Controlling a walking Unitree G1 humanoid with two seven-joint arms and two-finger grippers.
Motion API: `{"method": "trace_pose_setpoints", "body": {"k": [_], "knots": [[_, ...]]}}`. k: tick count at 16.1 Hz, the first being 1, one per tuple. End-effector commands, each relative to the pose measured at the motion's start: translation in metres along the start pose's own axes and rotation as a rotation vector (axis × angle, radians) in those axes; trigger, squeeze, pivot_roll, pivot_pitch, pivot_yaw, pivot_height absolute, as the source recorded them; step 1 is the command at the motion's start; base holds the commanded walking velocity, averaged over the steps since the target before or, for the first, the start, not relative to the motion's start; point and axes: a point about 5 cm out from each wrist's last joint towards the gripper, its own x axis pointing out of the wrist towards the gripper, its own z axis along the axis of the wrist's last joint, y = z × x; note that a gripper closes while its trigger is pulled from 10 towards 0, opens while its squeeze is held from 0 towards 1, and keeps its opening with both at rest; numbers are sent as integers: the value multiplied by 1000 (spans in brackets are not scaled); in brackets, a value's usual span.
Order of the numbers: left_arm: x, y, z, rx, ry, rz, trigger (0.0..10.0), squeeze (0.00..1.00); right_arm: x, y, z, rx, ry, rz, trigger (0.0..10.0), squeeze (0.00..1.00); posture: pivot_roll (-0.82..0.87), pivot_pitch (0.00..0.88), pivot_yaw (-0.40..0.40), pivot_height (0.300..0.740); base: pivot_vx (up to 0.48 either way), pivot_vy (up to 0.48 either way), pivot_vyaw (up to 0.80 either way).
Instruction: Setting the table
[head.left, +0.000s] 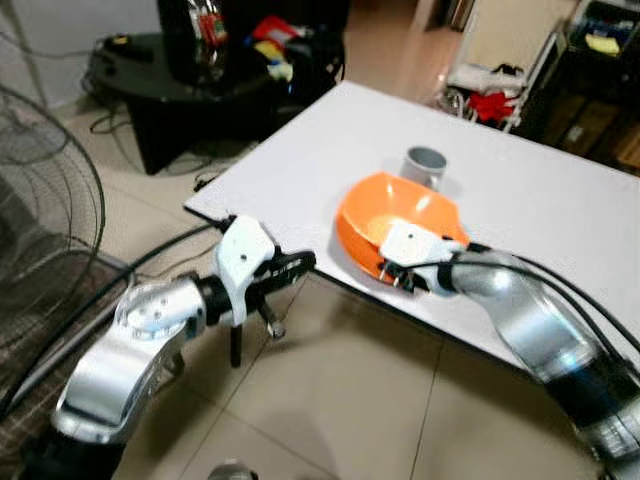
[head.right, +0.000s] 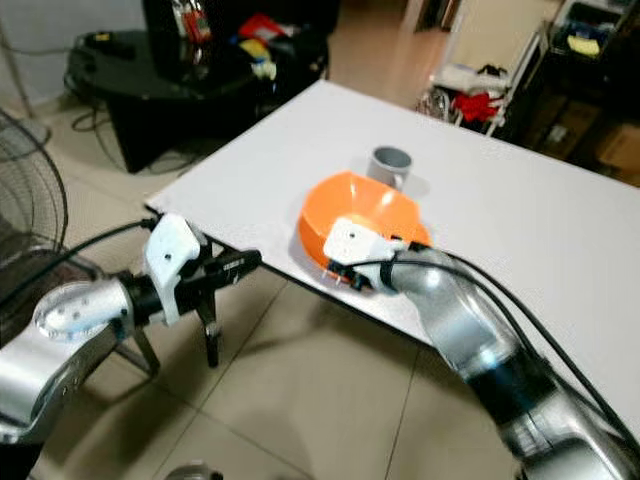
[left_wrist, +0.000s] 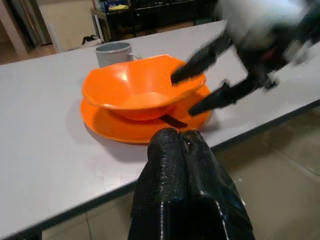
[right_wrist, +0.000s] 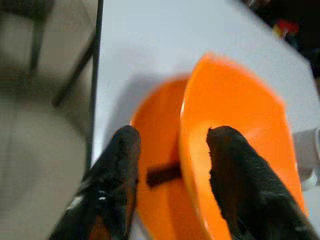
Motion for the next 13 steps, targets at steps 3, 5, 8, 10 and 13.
{"method": "trace_pose_setpoints", "body": {"k": [3,5,8,10,13], "knots": [[-3,0,3,4,-26,87,10000,0,-38,-12,43,187,-424,-225,10000,1000,95,0,-88,740,0,0,0],[-3,9,-4,43,1,345,10000,0,-57,-5,34,254,-506,-450,10000,1000,91,0,-75,740,0,0,0],[-7,12,4,10,-38,556,10000,0,-59,30,-3,720,-393,-527,10000,1000,95,0,-58,740,0,0,671],[-2,9,4,27,-35,550,10000,0,-53,45,-1,814,-420,-497,10000,1000,86,0,-42,740,0,0,800],[4,12,6,66,-34,573,10000,0,-55,35,-3,689,-422,-517,10000,1000,78,0,-16,740,0,0,800]]}}
